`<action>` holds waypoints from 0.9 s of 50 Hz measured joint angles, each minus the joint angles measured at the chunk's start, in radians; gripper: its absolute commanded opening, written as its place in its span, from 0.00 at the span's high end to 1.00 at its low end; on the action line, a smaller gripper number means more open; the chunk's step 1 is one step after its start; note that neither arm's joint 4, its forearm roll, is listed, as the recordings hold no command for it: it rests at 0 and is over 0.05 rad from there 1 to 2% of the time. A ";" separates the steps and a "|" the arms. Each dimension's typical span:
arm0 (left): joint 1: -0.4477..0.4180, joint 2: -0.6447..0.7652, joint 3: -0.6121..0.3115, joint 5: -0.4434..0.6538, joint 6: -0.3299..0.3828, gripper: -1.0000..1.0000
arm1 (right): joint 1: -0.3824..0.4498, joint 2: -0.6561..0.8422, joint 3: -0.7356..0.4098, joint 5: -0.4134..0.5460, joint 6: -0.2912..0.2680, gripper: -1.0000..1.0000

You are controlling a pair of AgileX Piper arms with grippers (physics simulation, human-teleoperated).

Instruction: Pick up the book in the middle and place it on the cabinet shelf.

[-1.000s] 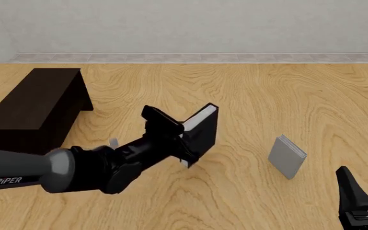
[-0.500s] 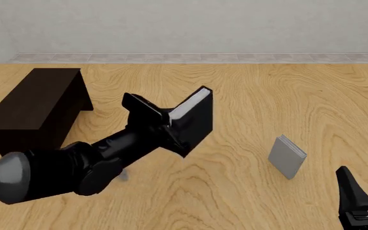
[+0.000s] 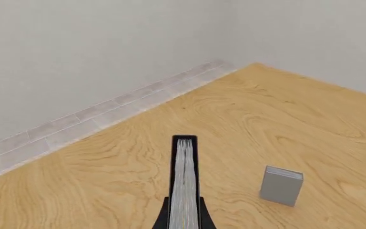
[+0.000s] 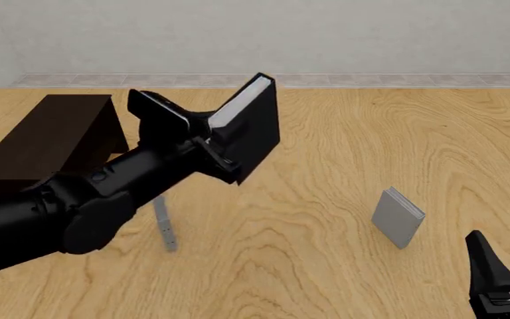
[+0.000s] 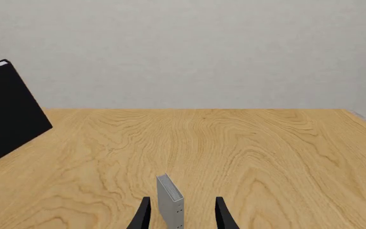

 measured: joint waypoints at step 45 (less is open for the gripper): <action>0.180 -0.079 -0.273 0.308 0.127 1.00 | 0.000 0.000 0.000 0.000 0.000 0.00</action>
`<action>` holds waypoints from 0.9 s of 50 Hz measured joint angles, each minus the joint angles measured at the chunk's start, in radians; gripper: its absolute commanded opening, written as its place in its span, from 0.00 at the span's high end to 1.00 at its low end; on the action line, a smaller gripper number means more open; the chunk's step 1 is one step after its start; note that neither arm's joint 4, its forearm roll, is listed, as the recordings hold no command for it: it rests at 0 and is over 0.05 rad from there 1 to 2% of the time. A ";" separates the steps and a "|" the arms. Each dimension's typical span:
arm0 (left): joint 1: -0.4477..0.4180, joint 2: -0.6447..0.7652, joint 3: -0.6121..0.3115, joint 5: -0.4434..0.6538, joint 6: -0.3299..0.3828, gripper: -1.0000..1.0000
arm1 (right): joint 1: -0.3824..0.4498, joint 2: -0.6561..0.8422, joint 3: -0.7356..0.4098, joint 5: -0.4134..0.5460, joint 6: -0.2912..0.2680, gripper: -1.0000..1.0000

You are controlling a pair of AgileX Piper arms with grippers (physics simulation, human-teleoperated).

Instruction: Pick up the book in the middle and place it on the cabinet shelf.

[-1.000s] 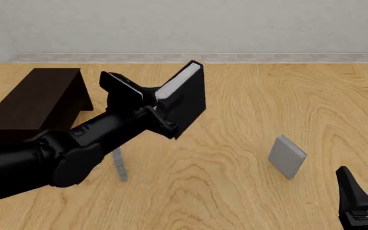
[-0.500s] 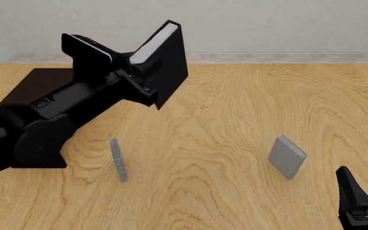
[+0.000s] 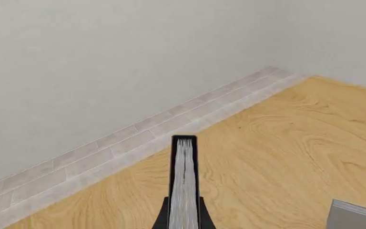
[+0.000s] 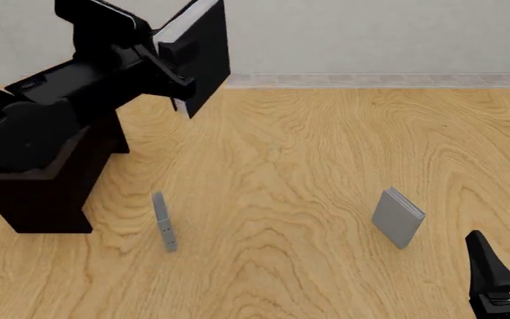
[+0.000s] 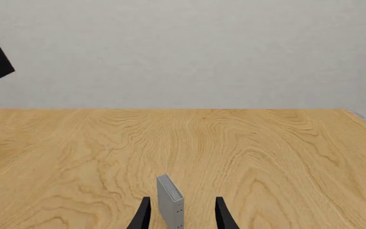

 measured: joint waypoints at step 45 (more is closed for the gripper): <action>0.203 -0.054 -0.185 0.223 0.169 1.00 | 0.000 0.000 0.000 0.000 0.000 0.00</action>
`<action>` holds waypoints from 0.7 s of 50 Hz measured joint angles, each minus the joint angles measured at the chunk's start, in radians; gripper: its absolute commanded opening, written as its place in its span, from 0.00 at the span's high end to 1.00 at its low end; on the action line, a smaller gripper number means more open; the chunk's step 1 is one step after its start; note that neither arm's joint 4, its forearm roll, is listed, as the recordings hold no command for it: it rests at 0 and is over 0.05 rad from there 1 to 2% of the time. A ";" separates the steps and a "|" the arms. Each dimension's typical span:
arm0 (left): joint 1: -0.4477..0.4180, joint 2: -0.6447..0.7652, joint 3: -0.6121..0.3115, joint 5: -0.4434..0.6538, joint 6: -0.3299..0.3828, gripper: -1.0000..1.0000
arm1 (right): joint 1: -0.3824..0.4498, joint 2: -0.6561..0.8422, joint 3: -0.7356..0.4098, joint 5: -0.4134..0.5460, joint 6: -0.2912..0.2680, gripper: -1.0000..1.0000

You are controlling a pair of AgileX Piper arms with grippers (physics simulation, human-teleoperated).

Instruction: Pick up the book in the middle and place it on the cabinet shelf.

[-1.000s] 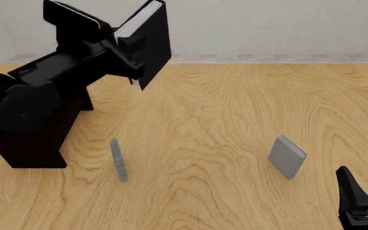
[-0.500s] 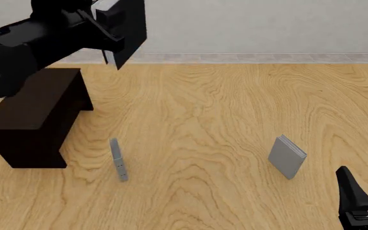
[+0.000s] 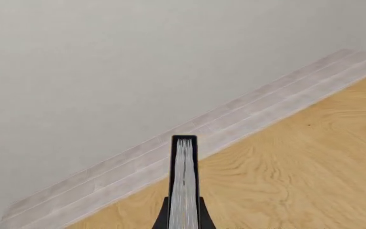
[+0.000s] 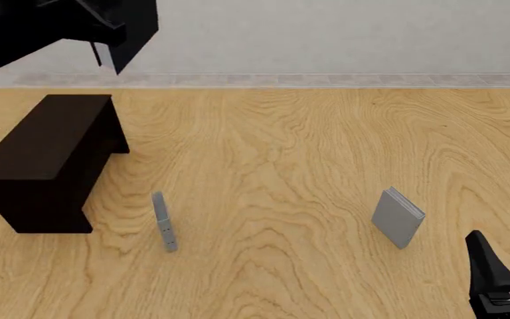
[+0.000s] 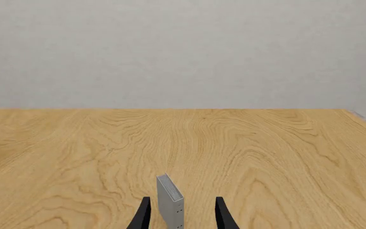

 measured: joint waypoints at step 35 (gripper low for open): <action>0.108 -0.103 0.054 0.019 0.132 1.00 | 0.000 0.000 0.000 0.000 0.000 0.00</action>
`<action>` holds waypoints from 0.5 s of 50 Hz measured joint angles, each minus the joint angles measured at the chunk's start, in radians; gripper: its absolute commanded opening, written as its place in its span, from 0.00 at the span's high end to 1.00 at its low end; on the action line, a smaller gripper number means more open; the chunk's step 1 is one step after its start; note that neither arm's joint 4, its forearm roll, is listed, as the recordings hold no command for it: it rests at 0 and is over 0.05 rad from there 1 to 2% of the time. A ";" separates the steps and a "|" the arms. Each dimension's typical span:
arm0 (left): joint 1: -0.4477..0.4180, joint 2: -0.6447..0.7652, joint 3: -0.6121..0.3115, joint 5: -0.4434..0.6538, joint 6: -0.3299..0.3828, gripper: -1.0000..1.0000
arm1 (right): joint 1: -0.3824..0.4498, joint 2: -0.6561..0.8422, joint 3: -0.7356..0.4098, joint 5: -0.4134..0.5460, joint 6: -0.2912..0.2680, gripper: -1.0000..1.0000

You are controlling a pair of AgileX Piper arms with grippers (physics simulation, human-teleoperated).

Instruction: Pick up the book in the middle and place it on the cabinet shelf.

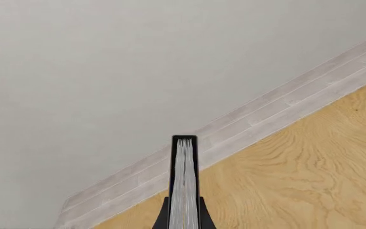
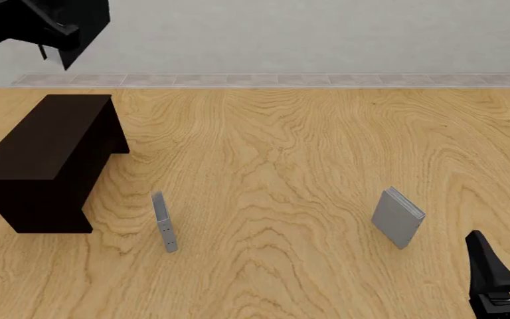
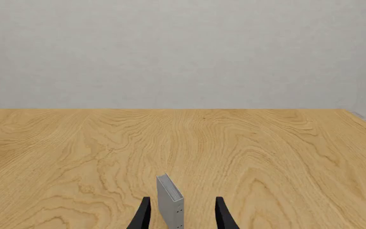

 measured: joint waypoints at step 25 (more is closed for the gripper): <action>0.109 -0.077 0.089 -0.002 0.094 1.00 | 0.000 0.000 0.000 0.000 0.000 0.00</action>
